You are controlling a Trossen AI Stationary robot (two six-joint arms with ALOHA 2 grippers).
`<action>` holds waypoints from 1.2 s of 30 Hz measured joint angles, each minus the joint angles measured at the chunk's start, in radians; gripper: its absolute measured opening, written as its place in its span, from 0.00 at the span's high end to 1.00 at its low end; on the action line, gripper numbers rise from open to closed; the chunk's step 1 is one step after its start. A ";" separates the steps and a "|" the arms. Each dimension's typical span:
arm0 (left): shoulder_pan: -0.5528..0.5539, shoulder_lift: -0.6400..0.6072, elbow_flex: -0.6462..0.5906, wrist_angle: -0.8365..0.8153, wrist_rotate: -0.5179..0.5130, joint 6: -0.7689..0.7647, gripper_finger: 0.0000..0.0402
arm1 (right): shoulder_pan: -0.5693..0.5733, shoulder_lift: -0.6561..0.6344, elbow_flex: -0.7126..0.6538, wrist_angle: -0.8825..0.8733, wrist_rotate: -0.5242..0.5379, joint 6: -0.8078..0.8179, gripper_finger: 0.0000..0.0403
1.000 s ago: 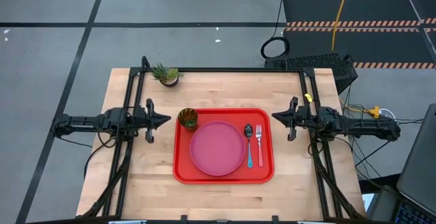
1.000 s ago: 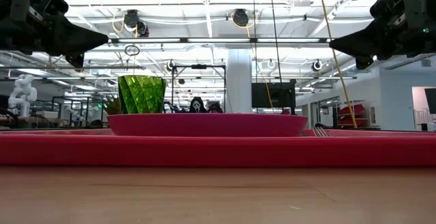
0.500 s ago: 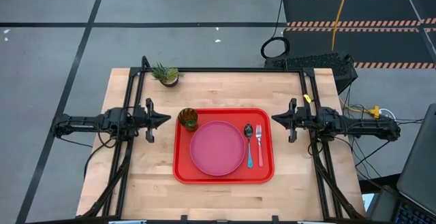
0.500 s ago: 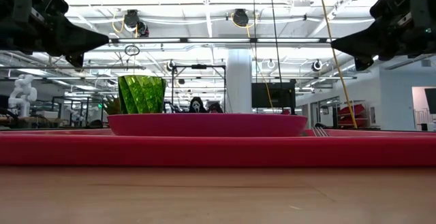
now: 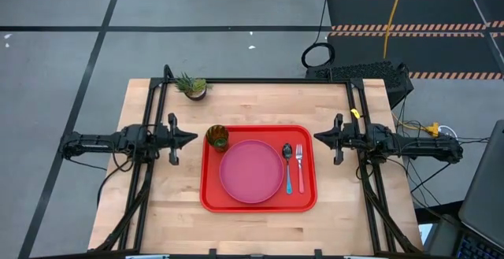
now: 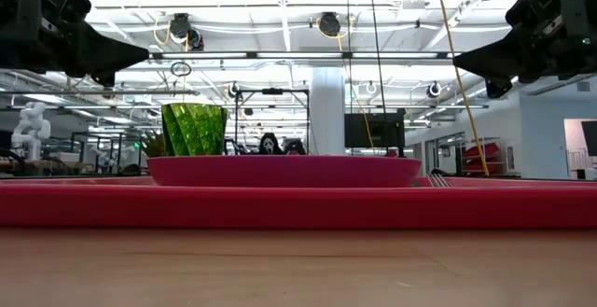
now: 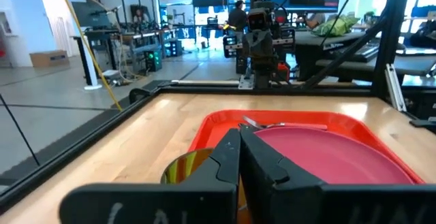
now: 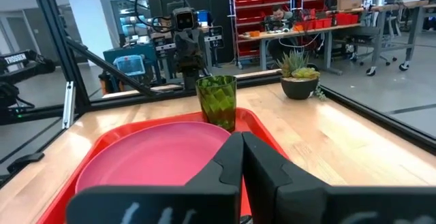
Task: Pick and place plate/cup/fork/spoon on tray
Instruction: Return to Home Position
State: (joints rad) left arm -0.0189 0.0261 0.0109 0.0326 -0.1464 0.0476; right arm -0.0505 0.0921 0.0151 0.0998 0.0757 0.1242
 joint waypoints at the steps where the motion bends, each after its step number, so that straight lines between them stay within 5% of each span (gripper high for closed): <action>1: 0.000 0.000 -0.001 0.004 0.000 -0.001 0.99 | 0.000 0.000 0.000 0.000 0.000 0.001 1.00; 36: 0.000 0.000 -0.002 0.042 0.001 -0.003 0.99 | 0.000 0.000 0.000 0.000 0.001 0.040 1.00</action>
